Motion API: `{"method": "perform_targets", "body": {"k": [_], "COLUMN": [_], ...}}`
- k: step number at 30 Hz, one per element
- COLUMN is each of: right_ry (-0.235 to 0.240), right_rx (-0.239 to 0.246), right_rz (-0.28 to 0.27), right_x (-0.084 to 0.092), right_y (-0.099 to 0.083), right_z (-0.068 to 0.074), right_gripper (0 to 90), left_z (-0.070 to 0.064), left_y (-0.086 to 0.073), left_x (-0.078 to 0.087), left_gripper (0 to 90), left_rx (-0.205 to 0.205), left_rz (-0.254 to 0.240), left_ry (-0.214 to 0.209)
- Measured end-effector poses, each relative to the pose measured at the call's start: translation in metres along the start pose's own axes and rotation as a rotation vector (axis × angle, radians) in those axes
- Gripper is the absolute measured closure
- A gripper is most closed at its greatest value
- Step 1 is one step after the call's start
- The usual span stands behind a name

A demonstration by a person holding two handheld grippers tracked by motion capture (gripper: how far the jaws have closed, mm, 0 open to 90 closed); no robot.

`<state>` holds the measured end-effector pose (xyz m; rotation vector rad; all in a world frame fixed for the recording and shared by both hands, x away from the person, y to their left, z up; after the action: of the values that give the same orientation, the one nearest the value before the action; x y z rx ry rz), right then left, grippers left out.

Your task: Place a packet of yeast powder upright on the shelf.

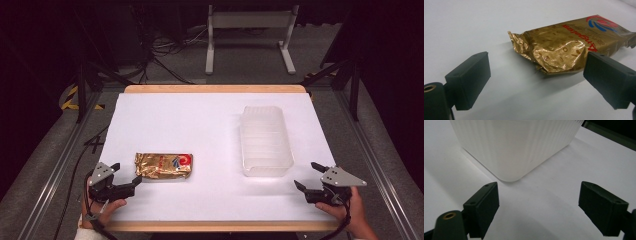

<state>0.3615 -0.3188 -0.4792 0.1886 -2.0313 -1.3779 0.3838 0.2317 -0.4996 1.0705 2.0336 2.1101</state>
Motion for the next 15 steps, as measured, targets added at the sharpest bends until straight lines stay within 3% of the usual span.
{"method": "perform_targets", "body": {"k": [4, 15], "right_ry": [-0.002, 0.001], "right_rx": [-0.003, -0.002], "right_rz": [-0.002, 0.004], "right_x": [0.002, -0.001], "right_y": [-0.001, 0.003], "right_z": [-0.002, 0.004], "right_gripper": [17.4, 17.4], "left_z": [-0.003, -0.013], "left_y": [0.0, -0.002], "left_x": [-0.003, -0.009], "left_gripper": [7.7, 8.9], "left_rx": [-0.015, -0.009], "left_rz": [0.013, 0.034], "left_ry": [-0.012, -0.05]}}
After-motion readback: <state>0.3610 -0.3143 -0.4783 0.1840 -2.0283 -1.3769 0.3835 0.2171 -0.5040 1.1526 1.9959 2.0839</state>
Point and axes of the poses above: each handheld gripper's, and its own axes: x roughly backward along the jaws, y roughly out of its top, z roughly to its left, the point moved 9 cm from there along -x, roughly forward along the jaws, and after that the axes turned 4 degrees about -z, right-handed, at the moved point
